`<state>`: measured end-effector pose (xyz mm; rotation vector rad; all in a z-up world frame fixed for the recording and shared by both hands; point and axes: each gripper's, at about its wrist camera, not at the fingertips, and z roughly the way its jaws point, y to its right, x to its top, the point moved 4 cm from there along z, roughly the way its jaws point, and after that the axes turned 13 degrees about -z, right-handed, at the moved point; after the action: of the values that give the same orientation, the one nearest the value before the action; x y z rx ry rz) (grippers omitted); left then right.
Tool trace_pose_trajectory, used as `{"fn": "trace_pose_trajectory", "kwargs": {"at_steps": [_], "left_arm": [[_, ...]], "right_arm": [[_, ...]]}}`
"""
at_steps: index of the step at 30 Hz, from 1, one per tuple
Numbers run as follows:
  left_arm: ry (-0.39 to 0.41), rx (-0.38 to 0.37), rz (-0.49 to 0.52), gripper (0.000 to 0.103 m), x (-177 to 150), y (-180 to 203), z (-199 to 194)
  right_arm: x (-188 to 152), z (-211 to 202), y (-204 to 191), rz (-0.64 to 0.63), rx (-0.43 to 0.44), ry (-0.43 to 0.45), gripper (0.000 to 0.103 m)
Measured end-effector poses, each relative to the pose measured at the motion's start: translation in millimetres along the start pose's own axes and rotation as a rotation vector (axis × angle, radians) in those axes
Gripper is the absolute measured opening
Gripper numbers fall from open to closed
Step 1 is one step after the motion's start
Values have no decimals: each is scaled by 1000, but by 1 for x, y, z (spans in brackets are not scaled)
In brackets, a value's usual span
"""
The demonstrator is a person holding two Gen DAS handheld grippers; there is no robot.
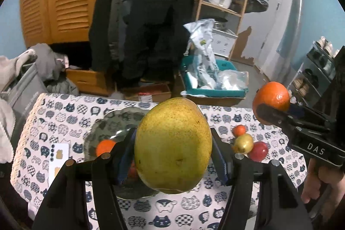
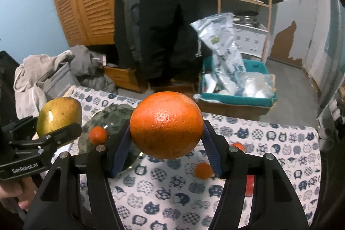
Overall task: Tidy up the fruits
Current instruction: 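Lift the pear with the left tool while the right tool carries the orange toward the bowl, then lower the pear into the green bowl while the right tool lowers the orange in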
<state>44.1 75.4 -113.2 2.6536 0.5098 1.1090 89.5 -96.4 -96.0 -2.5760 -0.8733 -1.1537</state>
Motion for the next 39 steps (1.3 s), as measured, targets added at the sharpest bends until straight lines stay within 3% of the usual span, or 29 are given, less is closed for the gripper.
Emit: {"fn": "trace_pose_trajectory", "kwargs": {"at_steps": [13,24,39], "left_arm": [[-20,79,-86,65,0,-64,9],[-128,142,-136,65,-20,-106,48],[-293,196,-194,65,-54,-135,97]], "right_arm": [[21,43,-52,-47,73,-37,64],[13,94,-86,-70,121,-124,64],[-18,149,-100,-67,148,-244,64]]}}
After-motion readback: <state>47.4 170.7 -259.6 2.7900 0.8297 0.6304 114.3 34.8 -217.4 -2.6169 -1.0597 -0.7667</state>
